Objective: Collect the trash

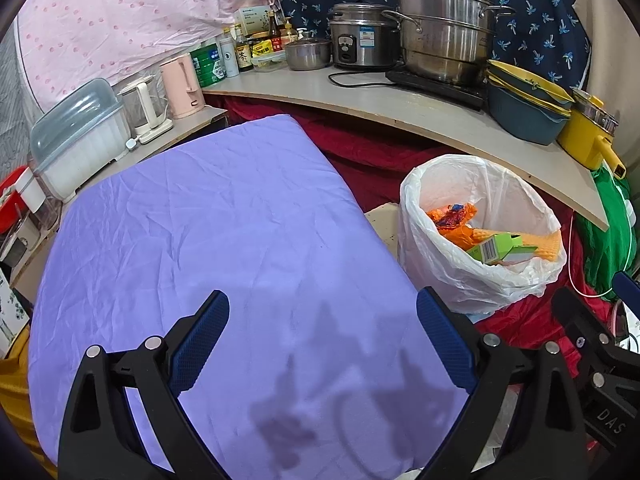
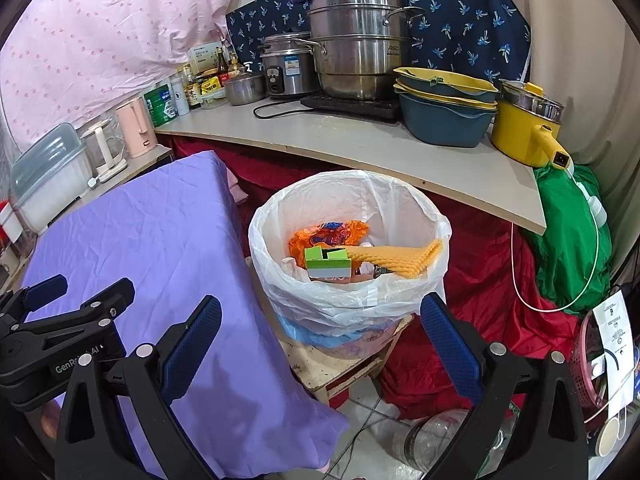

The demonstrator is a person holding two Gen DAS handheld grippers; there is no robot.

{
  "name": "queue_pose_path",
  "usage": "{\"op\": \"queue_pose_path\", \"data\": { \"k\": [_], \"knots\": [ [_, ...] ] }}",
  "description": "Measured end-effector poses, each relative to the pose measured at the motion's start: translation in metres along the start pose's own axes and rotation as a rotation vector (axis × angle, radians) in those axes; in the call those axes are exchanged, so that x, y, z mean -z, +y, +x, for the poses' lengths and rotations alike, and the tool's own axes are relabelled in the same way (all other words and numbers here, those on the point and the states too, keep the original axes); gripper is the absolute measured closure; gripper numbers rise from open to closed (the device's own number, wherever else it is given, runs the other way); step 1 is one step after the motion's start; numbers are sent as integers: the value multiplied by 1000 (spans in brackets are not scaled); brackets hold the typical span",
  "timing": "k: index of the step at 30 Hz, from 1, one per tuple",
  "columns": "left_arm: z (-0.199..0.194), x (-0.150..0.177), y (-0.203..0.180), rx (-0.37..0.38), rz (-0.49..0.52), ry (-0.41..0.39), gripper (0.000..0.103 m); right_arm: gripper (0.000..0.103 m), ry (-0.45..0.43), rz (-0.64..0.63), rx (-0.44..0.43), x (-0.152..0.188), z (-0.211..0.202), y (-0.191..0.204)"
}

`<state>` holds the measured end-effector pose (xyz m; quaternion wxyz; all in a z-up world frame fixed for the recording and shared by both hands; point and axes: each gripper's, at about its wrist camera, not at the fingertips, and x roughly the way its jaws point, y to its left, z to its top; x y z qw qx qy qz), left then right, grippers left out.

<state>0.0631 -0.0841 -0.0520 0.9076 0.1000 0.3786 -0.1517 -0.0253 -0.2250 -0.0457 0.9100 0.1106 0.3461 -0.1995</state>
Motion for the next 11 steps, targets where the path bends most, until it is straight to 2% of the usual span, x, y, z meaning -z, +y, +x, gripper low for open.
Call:
{"op": "queue_pose_path", "data": {
  "k": [6,11],
  "knots": [
    [3,1,-9,17,25,10,13,7,5,9,6,1,2,-3],
    [13,2,-19,32,65,64,13,7,18,14,18,2,6,-7]
  ]
}}
